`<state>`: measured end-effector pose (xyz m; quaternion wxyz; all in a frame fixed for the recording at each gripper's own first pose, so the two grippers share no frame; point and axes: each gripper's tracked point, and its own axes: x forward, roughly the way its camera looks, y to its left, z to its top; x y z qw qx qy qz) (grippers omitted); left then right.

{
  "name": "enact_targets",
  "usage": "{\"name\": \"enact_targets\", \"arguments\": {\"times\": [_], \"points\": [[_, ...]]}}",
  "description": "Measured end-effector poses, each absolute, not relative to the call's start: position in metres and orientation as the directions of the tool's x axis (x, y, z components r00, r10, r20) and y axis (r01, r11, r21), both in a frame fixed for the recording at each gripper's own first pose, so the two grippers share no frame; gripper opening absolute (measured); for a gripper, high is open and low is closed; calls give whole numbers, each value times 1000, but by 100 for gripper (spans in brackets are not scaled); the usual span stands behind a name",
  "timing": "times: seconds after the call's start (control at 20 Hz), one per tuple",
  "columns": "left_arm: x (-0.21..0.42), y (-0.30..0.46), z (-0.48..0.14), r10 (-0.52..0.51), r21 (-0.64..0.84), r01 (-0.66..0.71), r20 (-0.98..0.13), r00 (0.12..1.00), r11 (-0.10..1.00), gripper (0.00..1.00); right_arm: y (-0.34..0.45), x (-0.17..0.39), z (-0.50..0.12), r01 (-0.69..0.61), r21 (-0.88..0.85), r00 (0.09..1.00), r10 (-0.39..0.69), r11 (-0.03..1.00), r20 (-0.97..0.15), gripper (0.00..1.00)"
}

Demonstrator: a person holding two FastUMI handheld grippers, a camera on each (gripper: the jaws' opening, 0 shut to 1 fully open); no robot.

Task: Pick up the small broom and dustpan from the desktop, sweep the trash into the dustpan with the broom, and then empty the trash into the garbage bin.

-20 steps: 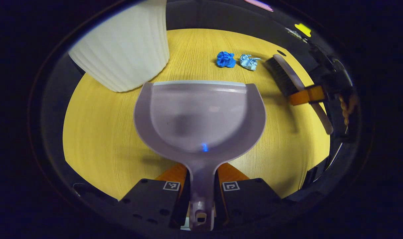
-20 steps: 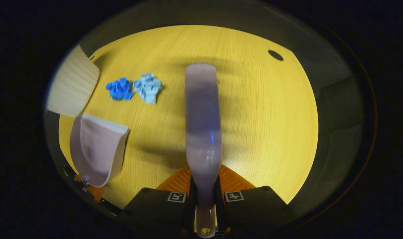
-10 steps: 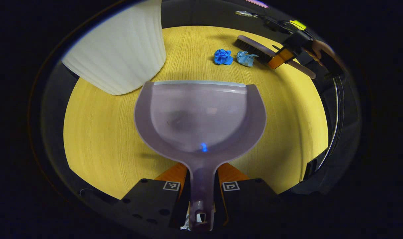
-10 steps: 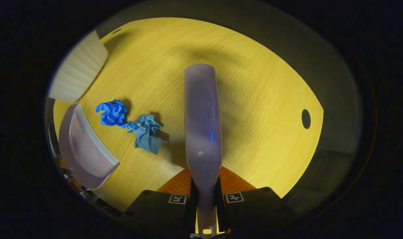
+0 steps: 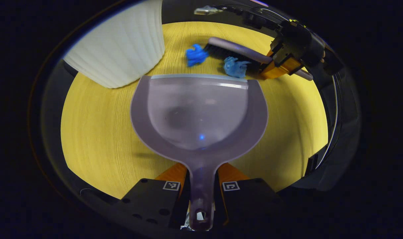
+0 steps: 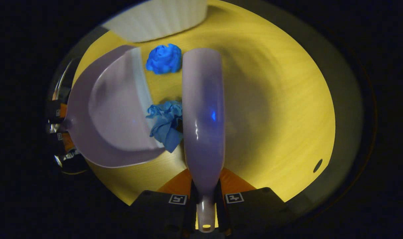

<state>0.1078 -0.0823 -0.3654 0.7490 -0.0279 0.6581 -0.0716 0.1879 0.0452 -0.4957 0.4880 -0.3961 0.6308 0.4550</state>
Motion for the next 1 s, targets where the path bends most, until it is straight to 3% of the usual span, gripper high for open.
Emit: {"name": "enact_targets", "arguments": {"times": [0.35,0.55,0.65,0.85,1.0], "points": [[108,-82,-367,-126,-114,89,-981,149,990,30,34,193,-493,-965,243,-251,-73,101,-965,28],[104,-83,-368,-126,-115,87,-982,141,990,30,42,268,-523,-914,75,-115,-78,398,-990,28],[105,-80,-369,-126,-114,92,-982,140,989,29,62,289,-532,-870,109,-145,-39,481,-989,28],[105,-66,-367,-95,-77,132,-986,139,988,30,50,287,-538,-900,88,-126,-62,427,-990,27],[104,-51,-361,-87,-68,179,-991,105,981,30,56,284,-534,-884,124,-163,-47,452,-986,28]]}}
